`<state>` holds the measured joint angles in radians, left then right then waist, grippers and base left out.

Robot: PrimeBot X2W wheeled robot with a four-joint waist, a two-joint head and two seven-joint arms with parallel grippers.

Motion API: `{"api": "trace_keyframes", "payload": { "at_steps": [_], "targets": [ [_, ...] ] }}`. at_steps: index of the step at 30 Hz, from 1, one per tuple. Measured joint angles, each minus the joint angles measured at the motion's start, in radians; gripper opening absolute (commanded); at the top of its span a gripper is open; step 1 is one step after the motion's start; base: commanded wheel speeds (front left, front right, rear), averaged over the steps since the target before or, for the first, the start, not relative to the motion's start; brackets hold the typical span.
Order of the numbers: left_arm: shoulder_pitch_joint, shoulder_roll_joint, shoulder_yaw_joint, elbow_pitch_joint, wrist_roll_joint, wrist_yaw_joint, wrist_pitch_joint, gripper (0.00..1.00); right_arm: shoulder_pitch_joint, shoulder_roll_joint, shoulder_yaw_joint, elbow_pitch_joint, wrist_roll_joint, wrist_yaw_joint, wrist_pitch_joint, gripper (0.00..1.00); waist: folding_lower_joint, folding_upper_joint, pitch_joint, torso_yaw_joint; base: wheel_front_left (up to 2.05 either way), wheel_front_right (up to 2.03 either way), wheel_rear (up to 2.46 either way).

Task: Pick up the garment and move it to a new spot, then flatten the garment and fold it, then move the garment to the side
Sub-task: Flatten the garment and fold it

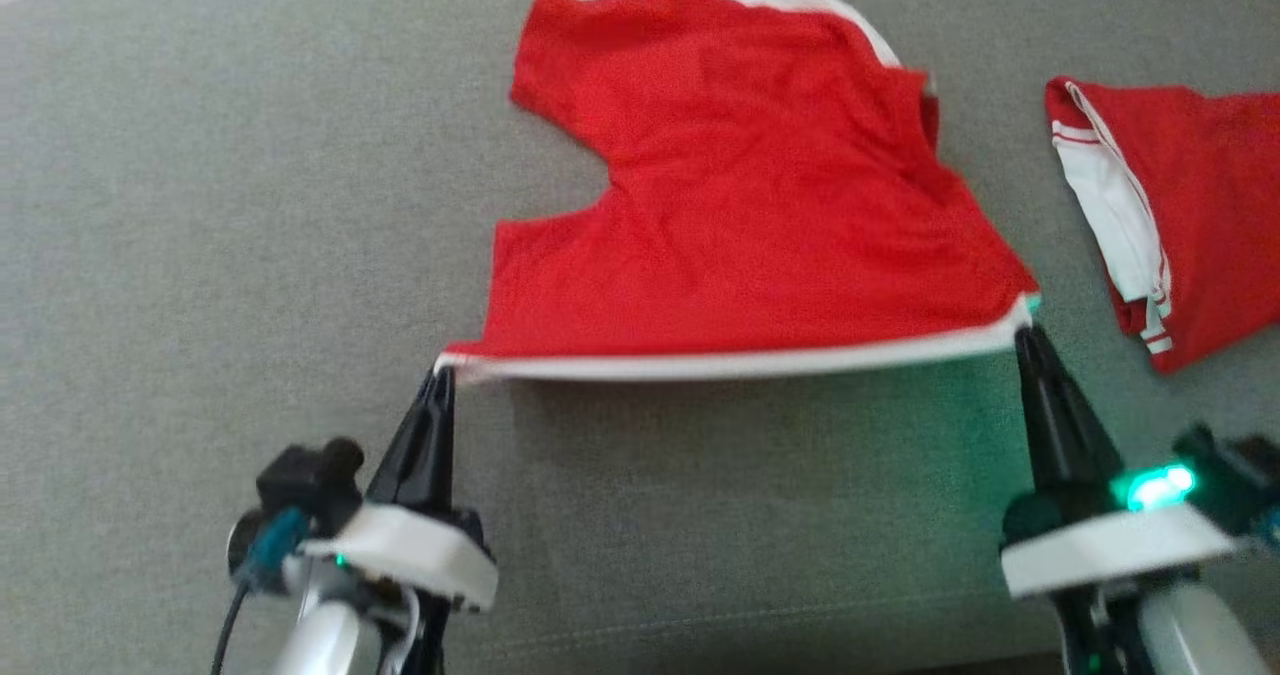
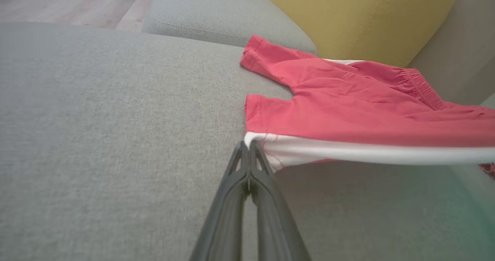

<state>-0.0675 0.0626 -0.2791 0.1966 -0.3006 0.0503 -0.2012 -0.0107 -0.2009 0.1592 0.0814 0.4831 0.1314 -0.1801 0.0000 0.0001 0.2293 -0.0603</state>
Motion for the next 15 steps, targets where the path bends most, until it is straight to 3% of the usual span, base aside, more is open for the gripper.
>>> {"api": "trace_keyframes", "payload": {
  "at_steps": [8,15],
  "targets": [
    [0.169,0.036,0.0,-0.254,0.0,0.066,0.109,0.0,0.197,0.094,-0.074,-0.2,-0.048,0.0,0.112,0.0,0.0,0.0,-0.023,0.001,0.0,0.0,0.0],
    [0.146,0.068,0.002,-0.283,-0.003,0.052,0.149,0.0,0.195,0.118,-0.079,-0.223,-0.05,0.0,0.158,0.0,0.0,0.0,-0.016,-0.011,0.0,0.0,0.0]
  ]
}}
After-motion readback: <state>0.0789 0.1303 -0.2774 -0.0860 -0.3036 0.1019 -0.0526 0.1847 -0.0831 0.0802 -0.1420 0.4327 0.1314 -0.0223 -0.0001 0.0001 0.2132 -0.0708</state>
